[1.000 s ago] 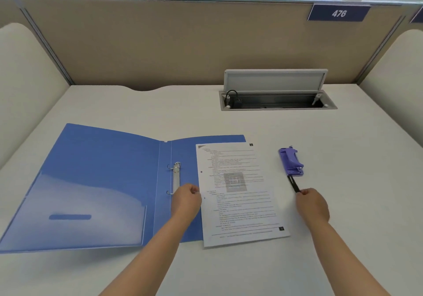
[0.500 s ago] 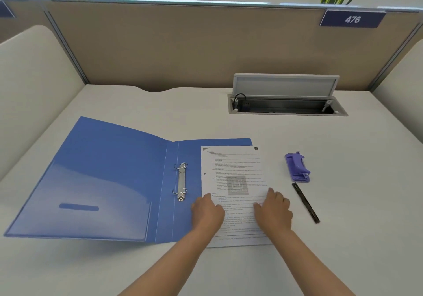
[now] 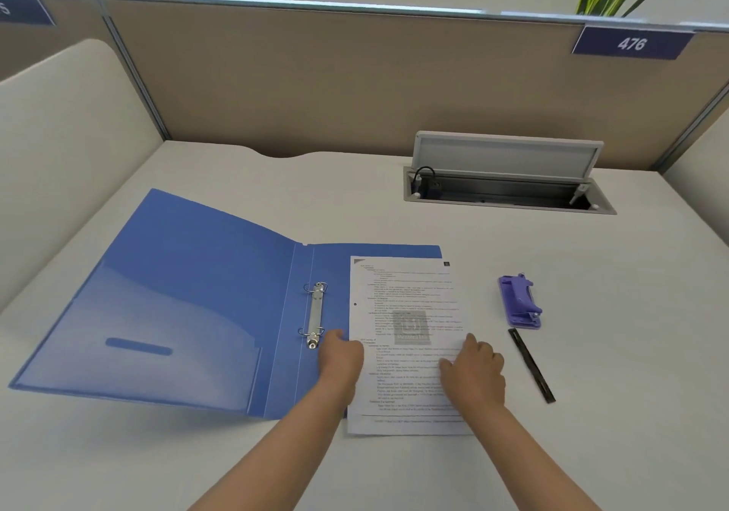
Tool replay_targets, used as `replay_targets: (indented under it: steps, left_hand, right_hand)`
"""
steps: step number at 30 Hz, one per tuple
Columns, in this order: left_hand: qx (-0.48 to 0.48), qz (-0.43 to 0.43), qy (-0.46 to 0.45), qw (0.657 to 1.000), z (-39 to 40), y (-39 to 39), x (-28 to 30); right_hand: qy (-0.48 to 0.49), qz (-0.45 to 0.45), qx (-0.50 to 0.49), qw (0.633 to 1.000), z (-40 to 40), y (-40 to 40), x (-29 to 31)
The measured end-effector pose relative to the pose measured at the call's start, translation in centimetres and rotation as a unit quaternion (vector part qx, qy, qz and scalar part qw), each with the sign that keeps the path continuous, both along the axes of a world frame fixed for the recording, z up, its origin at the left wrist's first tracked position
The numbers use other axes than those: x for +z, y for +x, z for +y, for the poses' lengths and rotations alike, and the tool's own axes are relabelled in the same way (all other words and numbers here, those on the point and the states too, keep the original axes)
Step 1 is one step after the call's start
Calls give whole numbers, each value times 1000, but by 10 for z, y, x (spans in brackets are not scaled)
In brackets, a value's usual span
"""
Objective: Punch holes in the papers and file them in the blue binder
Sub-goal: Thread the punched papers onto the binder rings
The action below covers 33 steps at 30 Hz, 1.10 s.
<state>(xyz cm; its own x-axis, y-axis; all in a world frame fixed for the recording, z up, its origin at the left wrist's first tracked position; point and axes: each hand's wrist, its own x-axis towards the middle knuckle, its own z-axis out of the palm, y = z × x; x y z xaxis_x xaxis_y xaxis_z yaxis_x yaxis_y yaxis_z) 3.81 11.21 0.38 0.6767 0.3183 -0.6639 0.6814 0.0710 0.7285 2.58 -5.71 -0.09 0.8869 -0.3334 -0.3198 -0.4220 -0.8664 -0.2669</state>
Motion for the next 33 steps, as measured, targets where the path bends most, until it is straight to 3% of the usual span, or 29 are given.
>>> replay_targets:
  steps: [6, 10, 18, 25, 29, 33]
  left_hand:
    - [23, 17, -63, 998, 10, -3, 1]
    - [-19, 59, -107, 992, 9, -14, 4]
    - [-56, 44, -46, 996, 2, -27, 12]
    - [-15, 2, -78, 997, 18, -36, 17]
    - [-6, 11, -134, 991, 30, -38, 16]
    - [-14, 27, -176, 984, 51, -28, 20]
  right_hand:
    - [7, 16, 9, 1000, -1, 2, 3]
    - [10, 34, 20, 999, 1, 3, 6]
    - [43, 47, 50, 997, -10, 5, 12]
    - [189, -27, -11, 981, -22, 23, 22]
    - [321, -10, -92, 943, -18, 28, 15]
    - [378, 0, -134, 916, -10, 30, 13]
